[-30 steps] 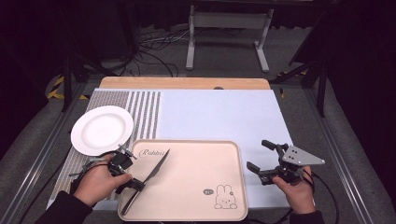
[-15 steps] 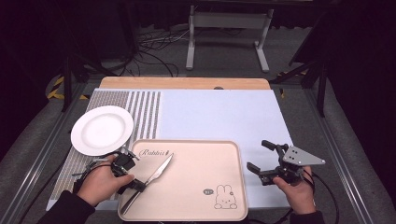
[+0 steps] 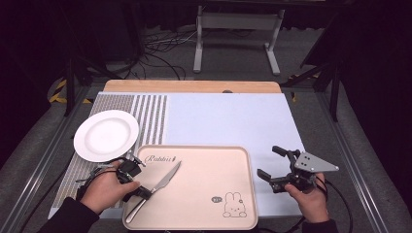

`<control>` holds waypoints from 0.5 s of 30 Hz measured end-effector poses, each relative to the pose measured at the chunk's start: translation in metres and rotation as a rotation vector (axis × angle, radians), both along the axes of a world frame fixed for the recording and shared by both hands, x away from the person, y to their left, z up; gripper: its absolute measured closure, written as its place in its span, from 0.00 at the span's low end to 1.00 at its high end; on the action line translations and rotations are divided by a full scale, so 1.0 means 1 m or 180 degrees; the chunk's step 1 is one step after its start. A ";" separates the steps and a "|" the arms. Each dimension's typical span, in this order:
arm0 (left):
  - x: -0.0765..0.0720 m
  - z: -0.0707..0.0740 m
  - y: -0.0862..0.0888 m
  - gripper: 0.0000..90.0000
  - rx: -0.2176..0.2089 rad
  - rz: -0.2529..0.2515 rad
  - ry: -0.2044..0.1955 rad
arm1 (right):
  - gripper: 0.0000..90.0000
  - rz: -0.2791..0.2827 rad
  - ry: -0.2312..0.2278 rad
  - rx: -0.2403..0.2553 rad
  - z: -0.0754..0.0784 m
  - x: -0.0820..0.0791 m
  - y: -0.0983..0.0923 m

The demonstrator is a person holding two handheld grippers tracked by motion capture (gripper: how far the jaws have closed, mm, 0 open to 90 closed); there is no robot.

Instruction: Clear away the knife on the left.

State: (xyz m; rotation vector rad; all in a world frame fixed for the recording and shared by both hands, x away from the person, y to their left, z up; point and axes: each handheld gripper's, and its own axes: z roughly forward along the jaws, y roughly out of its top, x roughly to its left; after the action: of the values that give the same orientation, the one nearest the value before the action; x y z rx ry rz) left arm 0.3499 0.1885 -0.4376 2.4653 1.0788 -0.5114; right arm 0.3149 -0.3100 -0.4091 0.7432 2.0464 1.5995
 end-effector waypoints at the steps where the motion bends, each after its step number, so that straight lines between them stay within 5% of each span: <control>1: 0.000 0.000 0.000 0.88 -0.0002 -0.0008 0.0003 | 0.03 0.0003 0.0001 0.0000 0.000 0.000 0.000; 5: -0.001 0.002 0.001 0.78 -0.0022 -0.0018 -0.0049 | 0.03 0.0006 0.0011 -0.0008 -0.001 0.000 0.000; 11: -0.003 0.007 -0.003 0.49 0.0077 -0.0109 -0.0201 | 0.03 0.0006 -0.0002 -0.0002 -0.001 0.001 0.001; 15: -0.005 0.011 -0.009 0.30 0.0159 -0.0239 -0.0547 | 0.03 0.0011 -0.0004 -0.0002 -0.001 0.001 0.001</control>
State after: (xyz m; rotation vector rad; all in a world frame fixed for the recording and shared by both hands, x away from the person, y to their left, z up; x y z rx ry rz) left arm 0.3449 0.1793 -0.4265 2.5476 0.9444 -0.2910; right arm 0.3155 -0.3091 -0.4101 0.7386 2.0481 1.6008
